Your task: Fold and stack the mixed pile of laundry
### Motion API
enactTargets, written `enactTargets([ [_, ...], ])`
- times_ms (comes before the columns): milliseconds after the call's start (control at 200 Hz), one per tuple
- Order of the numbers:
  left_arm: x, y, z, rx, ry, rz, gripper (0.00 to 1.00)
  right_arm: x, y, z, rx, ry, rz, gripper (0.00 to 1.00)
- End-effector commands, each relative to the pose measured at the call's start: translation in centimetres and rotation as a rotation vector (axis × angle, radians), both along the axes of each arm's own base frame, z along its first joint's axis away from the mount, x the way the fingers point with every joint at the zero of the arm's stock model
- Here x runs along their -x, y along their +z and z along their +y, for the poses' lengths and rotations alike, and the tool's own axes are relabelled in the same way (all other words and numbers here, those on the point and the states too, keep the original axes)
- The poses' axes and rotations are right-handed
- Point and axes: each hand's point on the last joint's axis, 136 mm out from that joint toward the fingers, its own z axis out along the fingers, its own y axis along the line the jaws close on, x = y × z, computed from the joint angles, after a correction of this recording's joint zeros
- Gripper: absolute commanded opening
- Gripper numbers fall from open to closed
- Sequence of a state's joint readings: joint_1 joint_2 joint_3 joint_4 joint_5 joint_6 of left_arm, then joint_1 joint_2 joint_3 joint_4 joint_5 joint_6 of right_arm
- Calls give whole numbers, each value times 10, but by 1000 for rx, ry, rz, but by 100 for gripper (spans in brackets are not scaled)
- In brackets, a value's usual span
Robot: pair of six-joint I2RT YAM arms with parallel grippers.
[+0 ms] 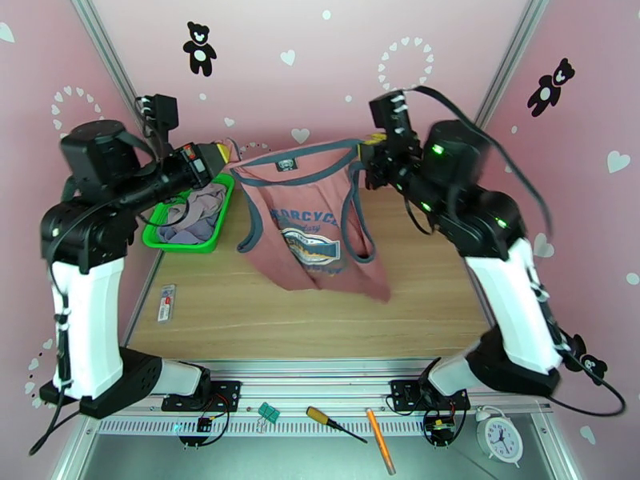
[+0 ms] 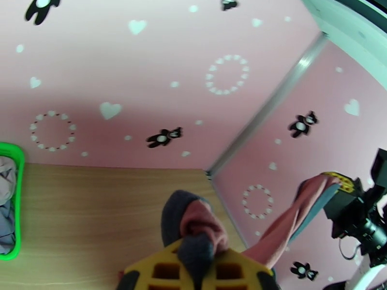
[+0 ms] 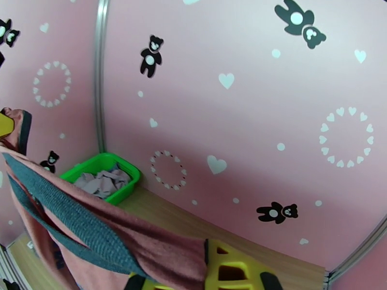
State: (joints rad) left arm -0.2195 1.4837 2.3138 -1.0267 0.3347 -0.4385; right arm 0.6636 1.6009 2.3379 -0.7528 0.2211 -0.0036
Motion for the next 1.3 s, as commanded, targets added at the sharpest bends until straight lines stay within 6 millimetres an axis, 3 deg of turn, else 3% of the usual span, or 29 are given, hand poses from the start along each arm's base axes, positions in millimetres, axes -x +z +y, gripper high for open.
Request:
enactTargets([
  [0, -62, -37, 36, -124, 232, 58, 0, -56, -10, -22, -5, -165, 14, 0],
  [95, -102, -52, 49, -204, 330, 66, 0, -104, -33, -7, -56, -142, 59, 0],
  [240, -146, -48, 68, -265, 430, 20, 0, -169, -57, 24, -198, -72, 74, 0],
  [300, -157, -38, 77, -249, 449, -18, 0, -187, -54, 39, -284, -18, 42, 0],
  [400, -159, -11, 97, -217, 501, -105, 0, -200, -29, 55, -468, 59, -62, 0],
  [531, -134, 35, 115, -198, 550, -235, 0, -187, 27, 49, -690, 131, -223, 0],
  [721, -64, 100, 117, -183, 549, -419, 0, -130, 106, 12, -811, 153, -403, 0],
  [796, -41, 107, 115, -178, 535, -436, 0, -111, 120, 8, -774, 179, -418, 0],
  [866, -24, 103, 112, -173, 515, -425, 0, -105, 114, 16, -703, 201, -370, 0],
  [961, -12, 64, 103, -187, 467, -349, 0, -110, 77, 35, -572, 241, -233, 0],
  [1051, -3, 0, 89, -183, 409, -240, 0, -125, 8, 51, -462, 242, -66, 0],
  [1101, 4, -43, 79, -167, 368, -161, 0, -124, -27, 47, -437, 210, -25, 0],
  [1296, 47, -213, 30, -98, 169, 211, 0, -98, -207, 3, -225, 1, 237, 0],
])
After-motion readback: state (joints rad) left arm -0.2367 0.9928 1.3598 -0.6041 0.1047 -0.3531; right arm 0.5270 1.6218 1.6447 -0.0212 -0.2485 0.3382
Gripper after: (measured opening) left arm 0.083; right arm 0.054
